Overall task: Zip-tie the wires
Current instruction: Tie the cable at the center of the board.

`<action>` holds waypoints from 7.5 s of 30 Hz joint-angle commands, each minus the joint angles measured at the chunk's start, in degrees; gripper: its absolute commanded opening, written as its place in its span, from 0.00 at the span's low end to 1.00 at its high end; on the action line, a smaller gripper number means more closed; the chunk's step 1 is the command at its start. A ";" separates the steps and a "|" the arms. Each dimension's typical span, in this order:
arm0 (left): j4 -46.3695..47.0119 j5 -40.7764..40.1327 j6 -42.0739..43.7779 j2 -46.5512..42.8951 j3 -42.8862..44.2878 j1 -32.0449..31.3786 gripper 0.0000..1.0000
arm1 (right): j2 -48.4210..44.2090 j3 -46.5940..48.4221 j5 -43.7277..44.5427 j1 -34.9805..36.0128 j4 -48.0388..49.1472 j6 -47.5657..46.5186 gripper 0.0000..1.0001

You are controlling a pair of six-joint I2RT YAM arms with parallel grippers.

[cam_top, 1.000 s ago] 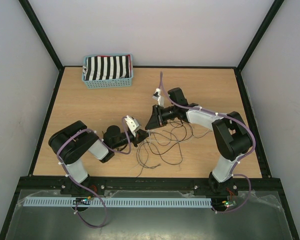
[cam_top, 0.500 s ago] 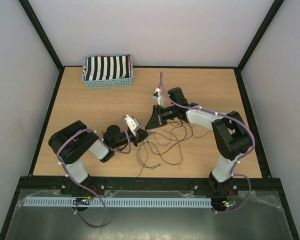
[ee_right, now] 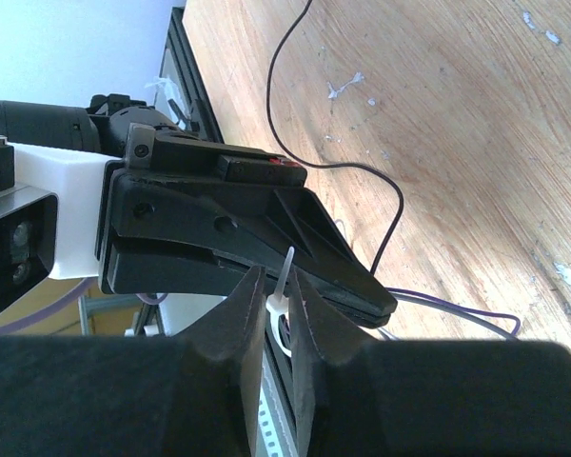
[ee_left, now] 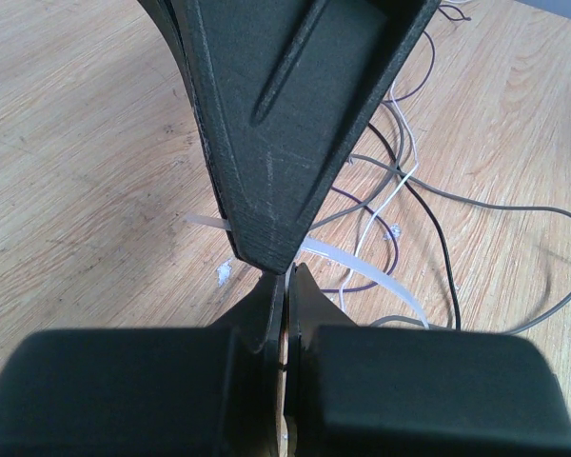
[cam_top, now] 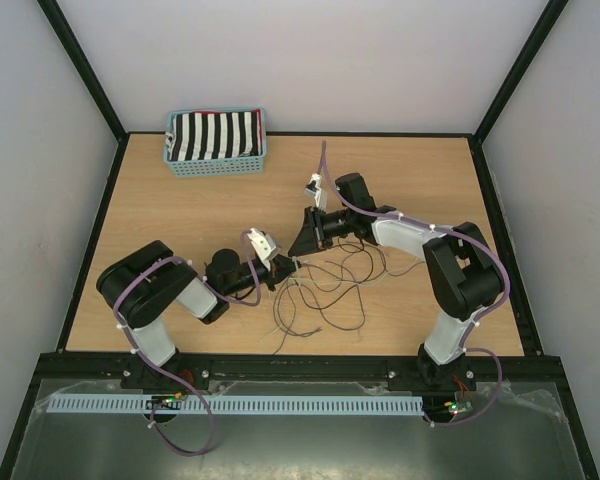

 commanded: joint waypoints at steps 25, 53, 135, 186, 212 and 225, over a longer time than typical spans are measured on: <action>1.79 0.89 -0.15 0.97 0.99 0.08 0.00 | -0.11 -1.01 -1.63 0.33 5.00 4.02 0.12; 1.77 0.61 -0.11 0.06 1.07 -0.21 0.00 | 0.49 -0.38 -0.71 0.34 4.36 3.90 0.00; 1.79 -0.96 -2.50 -0.78 1.33 -0.86 0.00 | -8.29 -5.58 -1.72 -0.78 5.35 2.27 0.34; 1.78 3.67 3.54 -8.71 0.53 -0.68 0.13 | -8.46 -4.54 -2.26 -0.27 6.84 4.90 0.00; 1.77 -0.78 7.07 -14.57 -2.88 -3.64 0.00 | -3.49 3.59 7.76 -0.39 2.66 2.21 0.00; 1.77 -1.29 7.09 -16.10 -3.76 -4.02 0.00 | 1.74 8.88 14.06 -0.61 1.23 -3.22 0.00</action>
